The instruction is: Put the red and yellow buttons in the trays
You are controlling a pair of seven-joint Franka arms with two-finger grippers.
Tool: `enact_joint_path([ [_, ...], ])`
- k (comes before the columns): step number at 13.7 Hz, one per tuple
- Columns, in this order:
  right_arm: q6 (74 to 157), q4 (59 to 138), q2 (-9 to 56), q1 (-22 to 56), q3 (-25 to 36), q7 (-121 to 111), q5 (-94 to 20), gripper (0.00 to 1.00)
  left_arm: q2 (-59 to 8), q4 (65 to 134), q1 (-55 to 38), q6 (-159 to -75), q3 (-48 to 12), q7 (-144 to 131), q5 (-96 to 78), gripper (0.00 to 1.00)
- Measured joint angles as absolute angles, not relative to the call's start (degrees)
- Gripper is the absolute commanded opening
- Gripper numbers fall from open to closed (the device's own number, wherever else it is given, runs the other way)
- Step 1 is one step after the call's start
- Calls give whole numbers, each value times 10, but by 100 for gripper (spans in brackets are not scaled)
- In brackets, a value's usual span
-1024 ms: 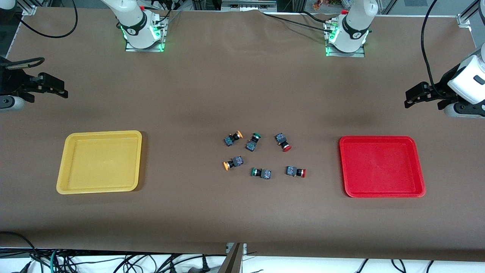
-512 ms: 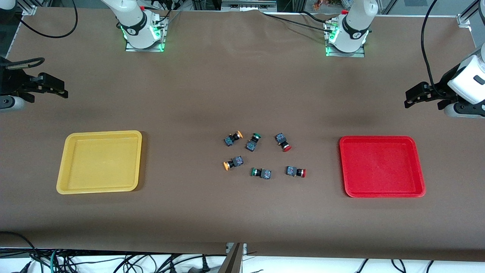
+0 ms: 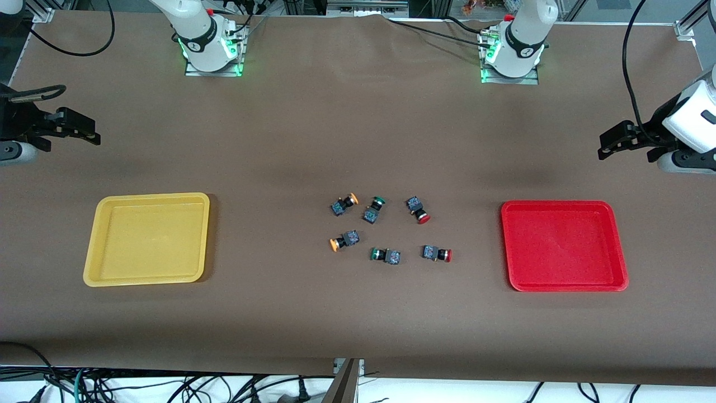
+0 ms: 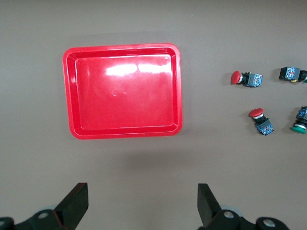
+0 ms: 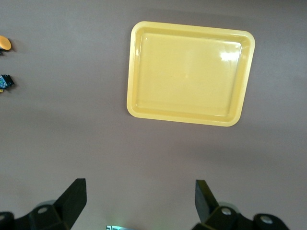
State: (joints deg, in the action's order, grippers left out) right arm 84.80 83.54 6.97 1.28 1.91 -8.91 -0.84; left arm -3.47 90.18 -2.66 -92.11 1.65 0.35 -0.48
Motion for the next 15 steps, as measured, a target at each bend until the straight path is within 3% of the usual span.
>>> enact_joint_path([
  [10,850,835,70,13,19,-89,-8,100,-35,901,-31,-921,-2,-7,-15,100],
  [12,851,834,71,13,19,-89,-8,100,-35,901,-34,-921,-28,-34,-22,100],
  [15,851,834,72,12,19,-89,-8,100,-46,901,-37,-934,-114,-169,-27,100],
])
